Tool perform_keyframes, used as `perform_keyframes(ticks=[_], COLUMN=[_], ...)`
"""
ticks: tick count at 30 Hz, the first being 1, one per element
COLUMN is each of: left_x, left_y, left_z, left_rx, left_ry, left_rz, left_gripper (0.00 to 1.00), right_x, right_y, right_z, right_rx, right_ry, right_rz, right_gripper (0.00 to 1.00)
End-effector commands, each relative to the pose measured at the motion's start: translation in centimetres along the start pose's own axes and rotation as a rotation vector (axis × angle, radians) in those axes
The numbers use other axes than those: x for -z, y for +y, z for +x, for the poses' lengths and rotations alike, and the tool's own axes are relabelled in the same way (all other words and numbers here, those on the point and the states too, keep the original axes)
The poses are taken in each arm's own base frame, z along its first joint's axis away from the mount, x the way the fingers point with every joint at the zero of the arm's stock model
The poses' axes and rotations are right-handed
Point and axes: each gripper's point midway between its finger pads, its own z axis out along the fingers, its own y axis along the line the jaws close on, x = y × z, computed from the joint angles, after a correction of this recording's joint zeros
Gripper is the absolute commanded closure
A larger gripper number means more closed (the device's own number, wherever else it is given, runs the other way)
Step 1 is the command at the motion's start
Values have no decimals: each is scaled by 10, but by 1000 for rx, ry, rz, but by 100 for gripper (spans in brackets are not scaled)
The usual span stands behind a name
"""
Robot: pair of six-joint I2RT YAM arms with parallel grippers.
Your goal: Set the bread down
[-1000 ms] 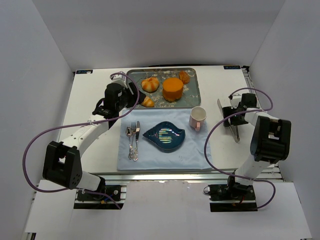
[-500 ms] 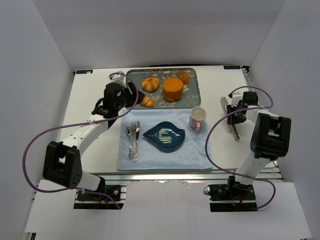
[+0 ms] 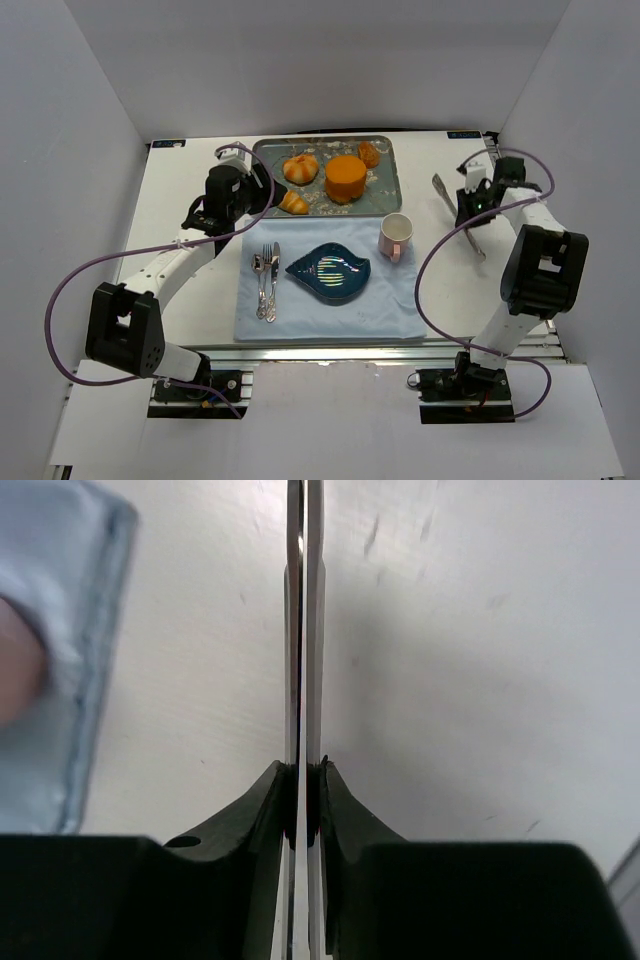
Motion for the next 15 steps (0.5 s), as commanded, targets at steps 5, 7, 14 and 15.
perform_keyframes(ticks=[5, 7, 14, 15], left_x=[15, 17, 26, 27], left_y=[-5, -4, -2, -2], left_z=[-14, -15, -19, -19], left_rx=[1, 0, 2, 2], left_ry=[-45, -48, -62, -62], left_rz=[7, 3, -22, -24], left_gripper=[28, 28, 28, 28], right_x=[64, 73, 79, 77], right_y=[70, 82, 141, 151], right_z=[-133, -150, -202, -205], right_rx=[159, 186, 257, 271], right_ry=[-260, -290, -353, -353], right_rz=[-183, -199, -320, -337], right_gripper=[81, 78, 69, 67])
